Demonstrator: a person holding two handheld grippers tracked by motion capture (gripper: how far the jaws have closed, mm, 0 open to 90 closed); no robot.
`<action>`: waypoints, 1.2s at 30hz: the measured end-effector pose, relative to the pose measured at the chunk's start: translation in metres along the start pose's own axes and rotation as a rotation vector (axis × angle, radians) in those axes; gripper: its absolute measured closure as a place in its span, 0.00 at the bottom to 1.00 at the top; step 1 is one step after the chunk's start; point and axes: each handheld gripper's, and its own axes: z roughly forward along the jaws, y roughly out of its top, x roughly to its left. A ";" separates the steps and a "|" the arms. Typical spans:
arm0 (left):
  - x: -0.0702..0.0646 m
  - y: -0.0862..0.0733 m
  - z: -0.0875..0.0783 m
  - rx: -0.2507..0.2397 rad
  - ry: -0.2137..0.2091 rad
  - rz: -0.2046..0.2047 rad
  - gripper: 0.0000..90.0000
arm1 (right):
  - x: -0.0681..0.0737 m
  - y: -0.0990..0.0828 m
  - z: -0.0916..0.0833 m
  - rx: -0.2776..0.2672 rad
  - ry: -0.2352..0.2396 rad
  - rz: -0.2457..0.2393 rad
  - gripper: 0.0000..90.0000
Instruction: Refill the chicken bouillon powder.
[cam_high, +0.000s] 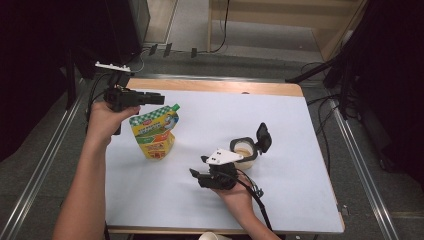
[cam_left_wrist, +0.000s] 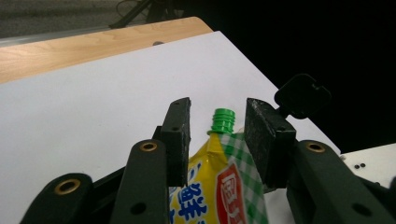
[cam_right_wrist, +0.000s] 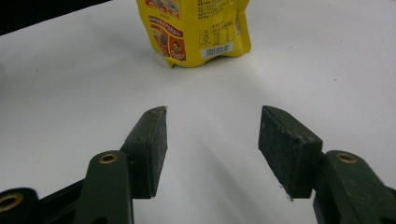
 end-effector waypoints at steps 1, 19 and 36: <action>0.001 0.000 -0.001 0.001 0.005 0.001 0.68 | 0.000 0.000 0.000 -0.001 0.000 -0.003 0.48; 0.025 -0.012 0.003 -0.027 0.056 -0.048 0.53 | -0.002 0.008 -0.009 -0.008 0.006 -0.003 0.48; 0.041 -0.028 0.022 0.032 0.028 -0.033 0.48 | -0.016 0.024 -0.040 -0.007 0.007 0.017 0.51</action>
